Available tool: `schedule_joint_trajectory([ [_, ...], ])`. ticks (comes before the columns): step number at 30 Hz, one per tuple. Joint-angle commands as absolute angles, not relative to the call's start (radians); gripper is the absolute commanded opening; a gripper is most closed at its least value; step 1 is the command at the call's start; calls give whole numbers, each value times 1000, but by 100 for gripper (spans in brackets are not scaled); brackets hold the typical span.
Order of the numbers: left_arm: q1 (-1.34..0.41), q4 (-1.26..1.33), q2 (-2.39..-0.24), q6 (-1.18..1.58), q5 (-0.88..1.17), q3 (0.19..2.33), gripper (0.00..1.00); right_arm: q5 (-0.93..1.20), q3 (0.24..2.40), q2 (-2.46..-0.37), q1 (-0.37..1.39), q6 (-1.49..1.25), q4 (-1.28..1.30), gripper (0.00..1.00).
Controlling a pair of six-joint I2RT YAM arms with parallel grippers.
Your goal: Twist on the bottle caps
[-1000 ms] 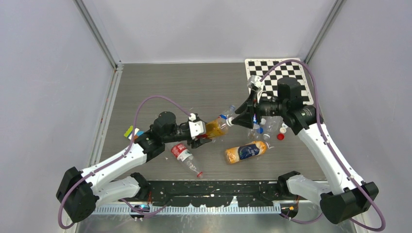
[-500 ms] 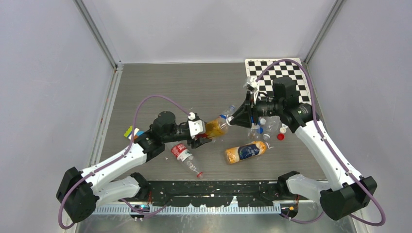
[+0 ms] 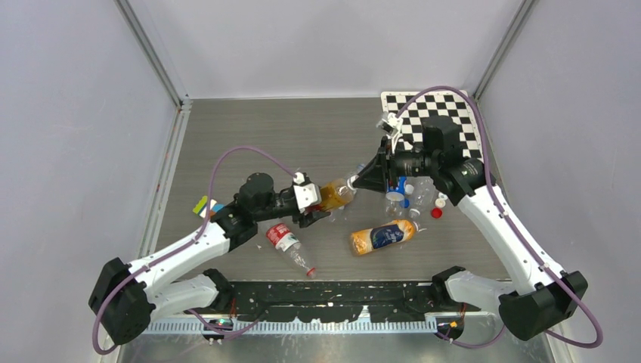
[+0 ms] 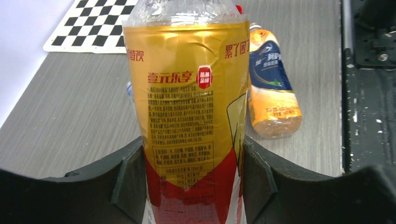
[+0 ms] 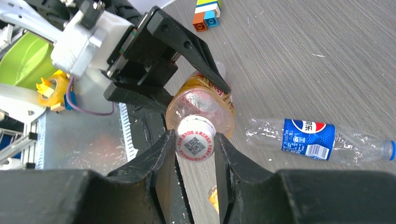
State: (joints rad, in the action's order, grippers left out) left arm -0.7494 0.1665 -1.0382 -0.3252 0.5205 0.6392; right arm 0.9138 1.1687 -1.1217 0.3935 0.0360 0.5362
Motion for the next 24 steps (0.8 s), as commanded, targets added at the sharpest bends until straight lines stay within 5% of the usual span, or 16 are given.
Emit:
schedule_joint_trajectory([
  [1,-786,314,-1011,-384,357,692,0,846,1184,-1125,468,-147,497,1],
  [12,-988,275,-1015,-639,-125,714,0,414,1075,-1100,527,-779,353,1],
  [24,-1108,395,-1048,-743,-320,678,0,182,1051,-1112,599,-1138,344,1],
])
